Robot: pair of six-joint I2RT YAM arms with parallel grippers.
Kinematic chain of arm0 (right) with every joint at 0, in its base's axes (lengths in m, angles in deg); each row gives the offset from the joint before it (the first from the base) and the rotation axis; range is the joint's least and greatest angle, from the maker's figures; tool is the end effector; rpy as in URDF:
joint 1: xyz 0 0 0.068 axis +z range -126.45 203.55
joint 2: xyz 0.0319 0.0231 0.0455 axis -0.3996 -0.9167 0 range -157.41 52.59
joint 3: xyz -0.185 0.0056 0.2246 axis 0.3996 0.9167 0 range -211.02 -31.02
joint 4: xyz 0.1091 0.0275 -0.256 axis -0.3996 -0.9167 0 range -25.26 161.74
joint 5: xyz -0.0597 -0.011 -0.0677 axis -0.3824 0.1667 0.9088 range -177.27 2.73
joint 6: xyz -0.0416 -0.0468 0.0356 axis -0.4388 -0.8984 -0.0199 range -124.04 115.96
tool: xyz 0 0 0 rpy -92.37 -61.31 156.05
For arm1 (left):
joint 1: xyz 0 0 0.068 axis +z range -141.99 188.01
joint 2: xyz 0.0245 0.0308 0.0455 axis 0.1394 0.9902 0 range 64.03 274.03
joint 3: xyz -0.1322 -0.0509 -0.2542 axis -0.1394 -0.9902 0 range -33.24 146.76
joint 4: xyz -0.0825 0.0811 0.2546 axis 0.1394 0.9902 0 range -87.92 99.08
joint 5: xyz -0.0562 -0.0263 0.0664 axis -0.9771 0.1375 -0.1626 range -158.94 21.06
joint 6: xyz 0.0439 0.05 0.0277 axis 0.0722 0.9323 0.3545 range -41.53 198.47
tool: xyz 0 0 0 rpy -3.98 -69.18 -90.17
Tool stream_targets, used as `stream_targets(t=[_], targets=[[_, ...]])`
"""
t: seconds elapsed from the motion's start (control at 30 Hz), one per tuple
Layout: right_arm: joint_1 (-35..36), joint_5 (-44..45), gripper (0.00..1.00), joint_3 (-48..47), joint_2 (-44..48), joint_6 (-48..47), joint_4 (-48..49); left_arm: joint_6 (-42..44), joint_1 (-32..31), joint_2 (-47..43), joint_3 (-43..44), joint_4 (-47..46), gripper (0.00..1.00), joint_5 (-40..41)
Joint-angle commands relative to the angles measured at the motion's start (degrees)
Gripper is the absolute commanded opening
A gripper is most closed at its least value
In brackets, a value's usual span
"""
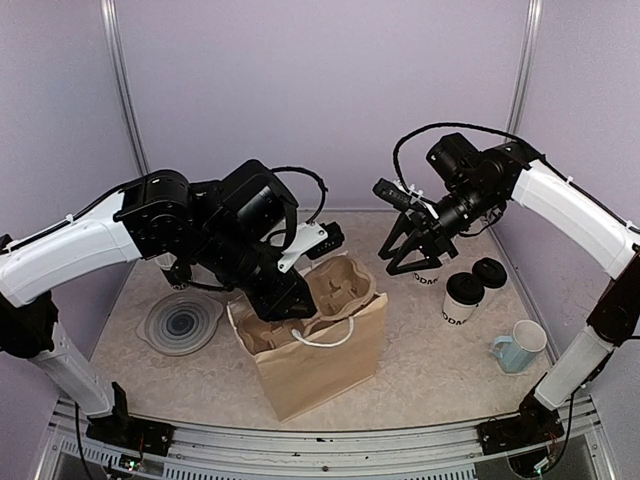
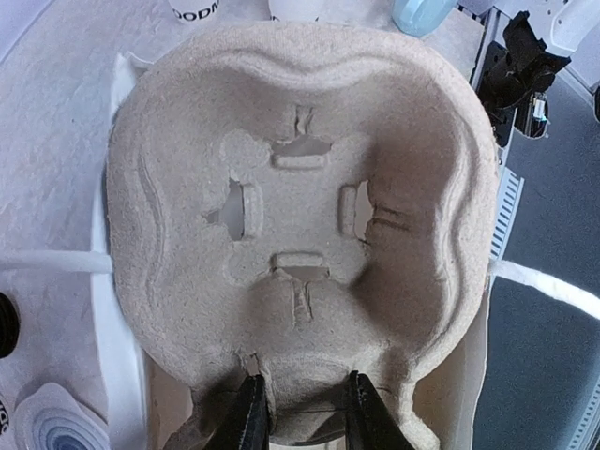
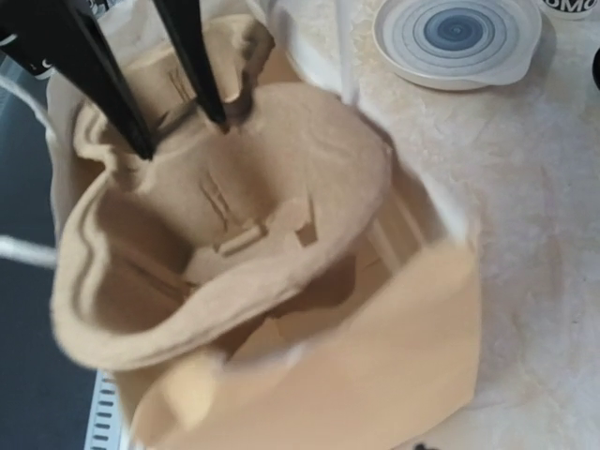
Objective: Pack the takeout coffee
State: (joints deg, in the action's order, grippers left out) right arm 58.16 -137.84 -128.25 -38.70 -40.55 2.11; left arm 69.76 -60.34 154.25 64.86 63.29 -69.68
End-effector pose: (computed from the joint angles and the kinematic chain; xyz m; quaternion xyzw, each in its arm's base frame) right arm 0.2477 0.2268 0.3830 -0.5911 0.6597 0.4124 0.2128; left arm 0.1301 -0.3297 0.3848 0.4738 0.8225 -0.2008 0.2423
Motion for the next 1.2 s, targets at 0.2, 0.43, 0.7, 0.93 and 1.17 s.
stream_targets(t=[0.2,0.43,0.7,0.93,1.17], targets=[[0.6,-1.7,0.5,1.1,1.3,-0.1,0.8,-6.3,-0.3,-0.3,-3.1,3.8,0.22,0.3],[0.9,-1.8,0.5,1.5,1.5,-0.4,0.9,-1.5,-0.3,-5.6,-14.4,-16.3,0.21,3.0],[1.0,-1.8,0.5,1.8,1.7,-0.4,1.2,-1.9,1.1,-14.9,-26.6,-28.0,0.21,4.4],[1.2,-2.3,0.5,1.0,0.7,-0.6,1.0,-5.1,2.1,-20.0,-35.9,-34.5,0.21,2.0],[1.5,-2.0,0.5,1.9,1.1,-0.8,1.1,-7.1,2.5,-18.9,-38.4,-37.0,0.21,-0.7]])
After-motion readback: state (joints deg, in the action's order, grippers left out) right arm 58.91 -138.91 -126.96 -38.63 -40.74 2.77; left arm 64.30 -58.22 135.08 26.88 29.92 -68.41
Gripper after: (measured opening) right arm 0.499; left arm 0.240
